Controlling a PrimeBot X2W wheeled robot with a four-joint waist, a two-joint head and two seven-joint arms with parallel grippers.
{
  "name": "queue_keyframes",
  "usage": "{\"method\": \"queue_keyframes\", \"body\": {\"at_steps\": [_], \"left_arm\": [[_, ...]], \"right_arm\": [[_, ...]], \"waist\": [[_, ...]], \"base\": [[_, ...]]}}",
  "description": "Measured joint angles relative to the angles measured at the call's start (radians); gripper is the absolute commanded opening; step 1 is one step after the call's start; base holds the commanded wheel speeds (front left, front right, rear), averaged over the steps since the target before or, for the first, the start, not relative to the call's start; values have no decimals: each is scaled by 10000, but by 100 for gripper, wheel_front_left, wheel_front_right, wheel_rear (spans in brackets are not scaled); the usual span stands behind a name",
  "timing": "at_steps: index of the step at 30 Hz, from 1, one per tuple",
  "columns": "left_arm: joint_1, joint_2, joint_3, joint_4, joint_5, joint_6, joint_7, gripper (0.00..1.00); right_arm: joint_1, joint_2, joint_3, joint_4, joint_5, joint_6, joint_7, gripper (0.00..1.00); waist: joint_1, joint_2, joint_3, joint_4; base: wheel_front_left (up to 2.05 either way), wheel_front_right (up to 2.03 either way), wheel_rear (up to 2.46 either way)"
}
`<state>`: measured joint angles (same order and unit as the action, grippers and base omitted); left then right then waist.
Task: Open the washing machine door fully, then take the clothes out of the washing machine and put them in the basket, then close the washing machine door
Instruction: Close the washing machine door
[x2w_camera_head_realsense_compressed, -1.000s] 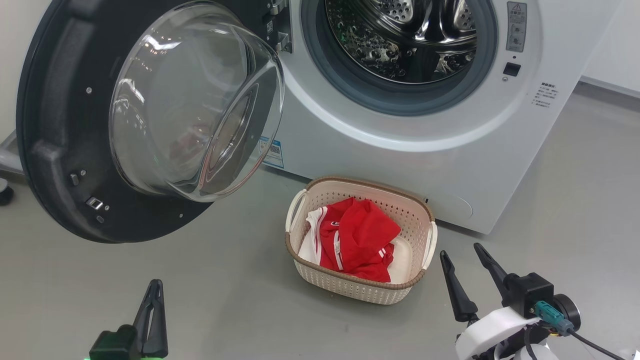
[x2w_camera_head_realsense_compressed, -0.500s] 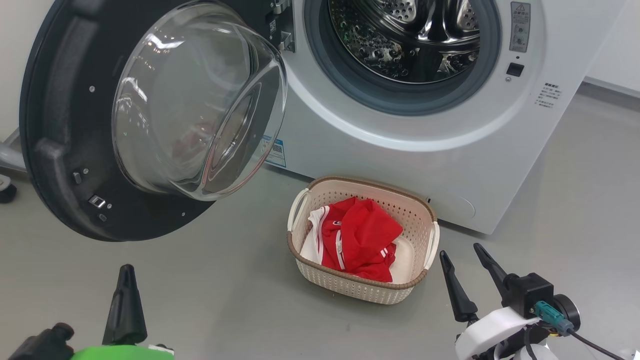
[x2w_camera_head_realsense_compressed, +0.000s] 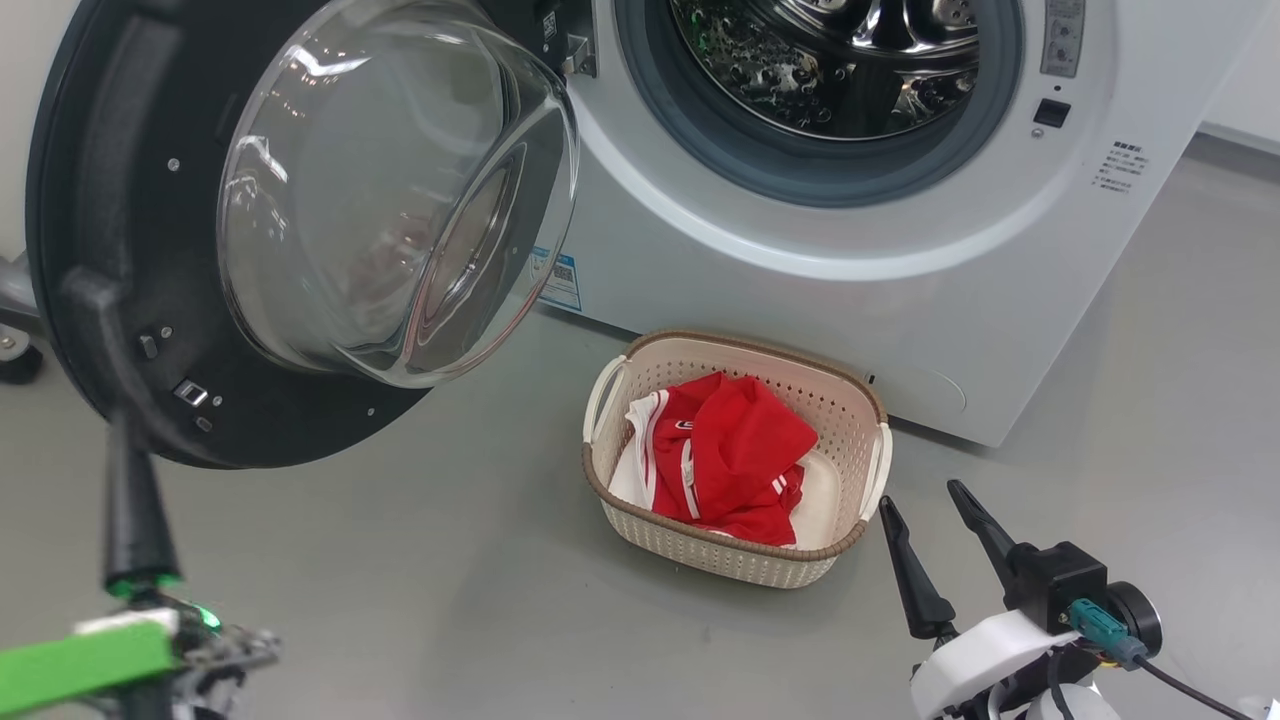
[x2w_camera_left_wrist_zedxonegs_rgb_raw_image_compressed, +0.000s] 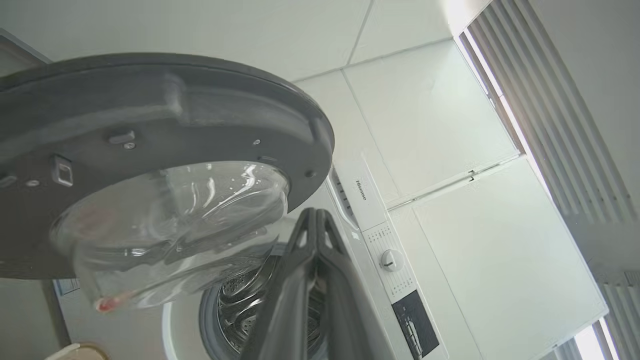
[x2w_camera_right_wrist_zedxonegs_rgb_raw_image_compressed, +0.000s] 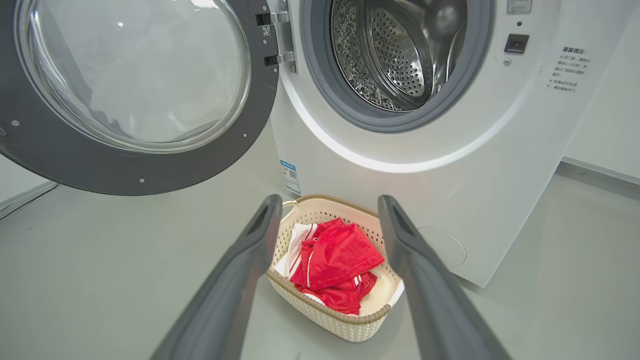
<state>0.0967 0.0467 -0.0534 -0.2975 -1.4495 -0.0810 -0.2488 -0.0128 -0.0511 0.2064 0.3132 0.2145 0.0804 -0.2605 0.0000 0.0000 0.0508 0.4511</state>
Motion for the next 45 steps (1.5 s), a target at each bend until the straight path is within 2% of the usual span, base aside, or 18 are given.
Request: {"method": "queue_keyframes", "body": {"at_steps": [2, 7, 11, 15, 23, 29, 35, 45], "left_arm": [[-431, -15, 802, -188, -928, -52, 0, 0], [-1252, 92, 2545, -255, -1446, -125, 25, 0], [-1746, 819, 3609, 311, -2203, -107, 313, 0], [-2055, 1772, 4403, 1243, -2621, 270, 688, 0], [-2576, 2984, 4750, 3127, -3323, 943, 1745, 0], [-3138, 3475, 4393, 4353, -3695, 1369, 2667, 0], [-3750, 3854, 4017, 5382, -3883, 1553, 3333, 0], [-4813, 4130, 3695, 6893, -3887, 1553, 3898, 0]], "right_arm": [[-7, -8, 0, -13, -84, 0, 0, 100], [-93, -54, 0, -58, -163, 2, 0, 100], [-226, -96, 12, -86, -198, 2, 0, 100], [-405, -127, 123, -100, -278, 6, 0, 100], [-779, -257, 211, -153, -383, 56, 0, 100], [-1043, -387, 238, -163, -414, 67, 0, 100], [-1321, -435, 324, -161, -430, 144, 0, 100], [-1492, -504, 228, -113, -460, 150, 0, 100]], "waist": [[0, 0, 72, 8], [0, 0, 256, 9], [0, 0, 415, -25], [0, 0, 615, -120], [0, 0, 1092, -459], [1, 0, 1472, -761], [1, 0, 1803, -1060], [1, 0, 2215, -1508]], "base": [[0, 0, 0], [0, 0, 0], [0, 0, 0], [0, 0, 0], [0, 0, 0], [0, 0, 0], [0, 0, 0], [0, 0, 0]]}}
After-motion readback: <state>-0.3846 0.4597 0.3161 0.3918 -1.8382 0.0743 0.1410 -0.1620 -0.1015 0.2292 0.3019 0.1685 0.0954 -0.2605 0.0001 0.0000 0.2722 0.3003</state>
